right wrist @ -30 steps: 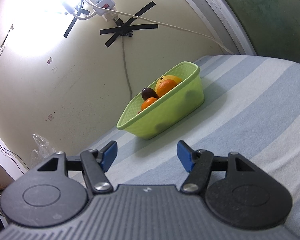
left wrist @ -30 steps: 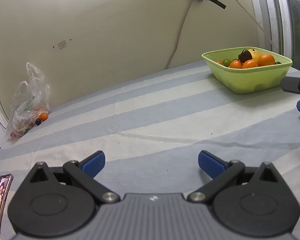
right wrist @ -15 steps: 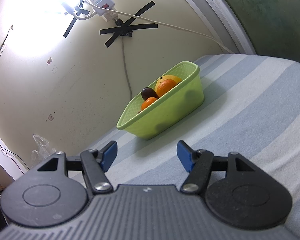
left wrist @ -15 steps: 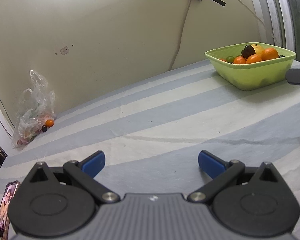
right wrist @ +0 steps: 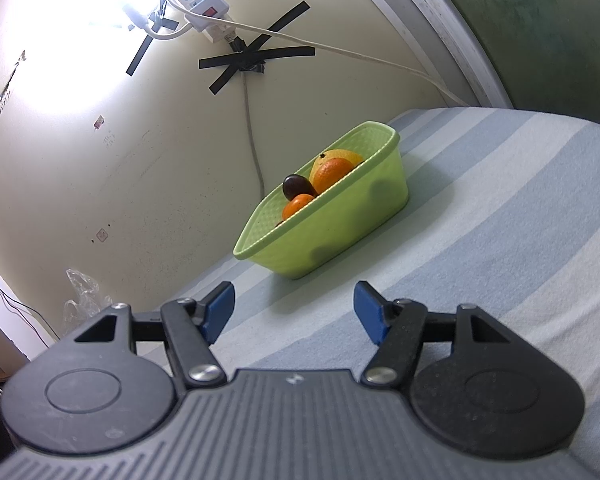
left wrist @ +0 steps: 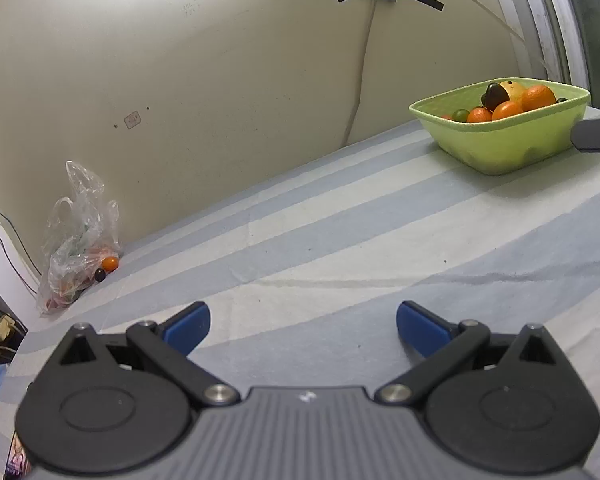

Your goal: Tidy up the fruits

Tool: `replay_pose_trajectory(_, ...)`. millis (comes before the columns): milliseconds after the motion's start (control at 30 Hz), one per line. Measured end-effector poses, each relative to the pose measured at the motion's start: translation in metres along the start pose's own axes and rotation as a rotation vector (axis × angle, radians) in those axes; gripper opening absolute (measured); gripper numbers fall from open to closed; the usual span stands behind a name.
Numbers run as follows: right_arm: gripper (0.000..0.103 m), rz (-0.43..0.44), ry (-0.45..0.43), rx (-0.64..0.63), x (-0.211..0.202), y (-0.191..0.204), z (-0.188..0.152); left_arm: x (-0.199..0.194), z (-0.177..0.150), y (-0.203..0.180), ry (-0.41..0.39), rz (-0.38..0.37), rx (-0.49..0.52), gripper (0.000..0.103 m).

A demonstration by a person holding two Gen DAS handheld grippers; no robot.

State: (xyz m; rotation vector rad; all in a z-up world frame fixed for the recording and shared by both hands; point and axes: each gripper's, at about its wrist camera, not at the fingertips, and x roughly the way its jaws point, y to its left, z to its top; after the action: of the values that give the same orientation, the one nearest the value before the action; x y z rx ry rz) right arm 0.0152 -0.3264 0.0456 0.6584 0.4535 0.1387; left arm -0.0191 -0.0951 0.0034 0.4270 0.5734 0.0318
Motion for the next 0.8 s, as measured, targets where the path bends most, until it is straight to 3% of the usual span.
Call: replay_pose_trajectory(800,0.068,0.003,0.001,0.005,-0.0016,0.0003,0.0006,-0.0010,-0.0026,-0.0063,-0.017,0.023,0.029,0.103)
